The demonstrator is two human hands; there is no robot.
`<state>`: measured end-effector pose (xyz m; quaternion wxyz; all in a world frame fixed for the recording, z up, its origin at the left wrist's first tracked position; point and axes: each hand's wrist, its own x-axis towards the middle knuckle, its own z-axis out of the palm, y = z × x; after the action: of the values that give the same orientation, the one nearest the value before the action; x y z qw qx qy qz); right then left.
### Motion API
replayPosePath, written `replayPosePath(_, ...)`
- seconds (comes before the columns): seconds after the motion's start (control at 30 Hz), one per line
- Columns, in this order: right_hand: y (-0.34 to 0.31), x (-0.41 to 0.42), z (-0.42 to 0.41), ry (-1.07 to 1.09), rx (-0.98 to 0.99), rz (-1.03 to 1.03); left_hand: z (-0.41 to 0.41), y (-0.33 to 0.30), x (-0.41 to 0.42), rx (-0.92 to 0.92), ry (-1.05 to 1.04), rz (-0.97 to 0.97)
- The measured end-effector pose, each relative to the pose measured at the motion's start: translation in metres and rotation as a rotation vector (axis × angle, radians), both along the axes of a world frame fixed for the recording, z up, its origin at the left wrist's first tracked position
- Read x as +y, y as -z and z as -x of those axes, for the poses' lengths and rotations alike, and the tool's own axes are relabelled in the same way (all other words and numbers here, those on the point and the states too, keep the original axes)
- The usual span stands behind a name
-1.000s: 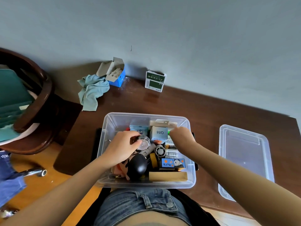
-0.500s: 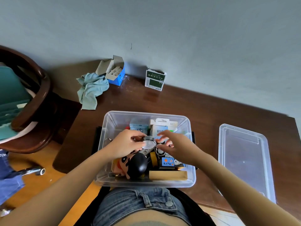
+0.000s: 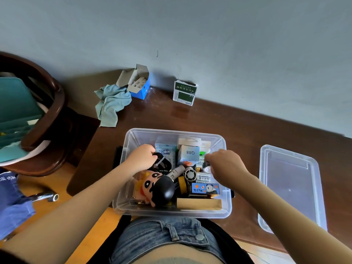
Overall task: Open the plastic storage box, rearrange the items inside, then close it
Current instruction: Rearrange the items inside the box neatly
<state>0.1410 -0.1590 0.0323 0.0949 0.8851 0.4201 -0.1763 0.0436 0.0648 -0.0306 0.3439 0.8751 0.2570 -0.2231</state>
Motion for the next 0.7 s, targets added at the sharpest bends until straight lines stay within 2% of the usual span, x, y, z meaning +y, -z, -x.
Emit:
replayPosePath(0.1, 0.013, 0.003, 0.004, -0.093, -0.038, 0.087, -0.017, 0.013, -0.003, 0.123, 0.031, -0.095)
replayPosePath(0.33, 0.027, 0.008, 0.010, -0.121, -0.032, 0.218, -0.030, 0.032, -0.005, 0.144, -0.124, -0.131)
replayPosePath(0.5, 0.021, 0.012, 0.013, -0.052, 0.000, 0.077, -0.025, 0.045, -0.004, 0.074, -0.331, 0.071)
replayPosePath(0.7, 0.014, 0.023, 0.020, 0.049, 0.180, -0.079, -0.018, 0.051, -0.003, -0.005, -0.278, 0.005)
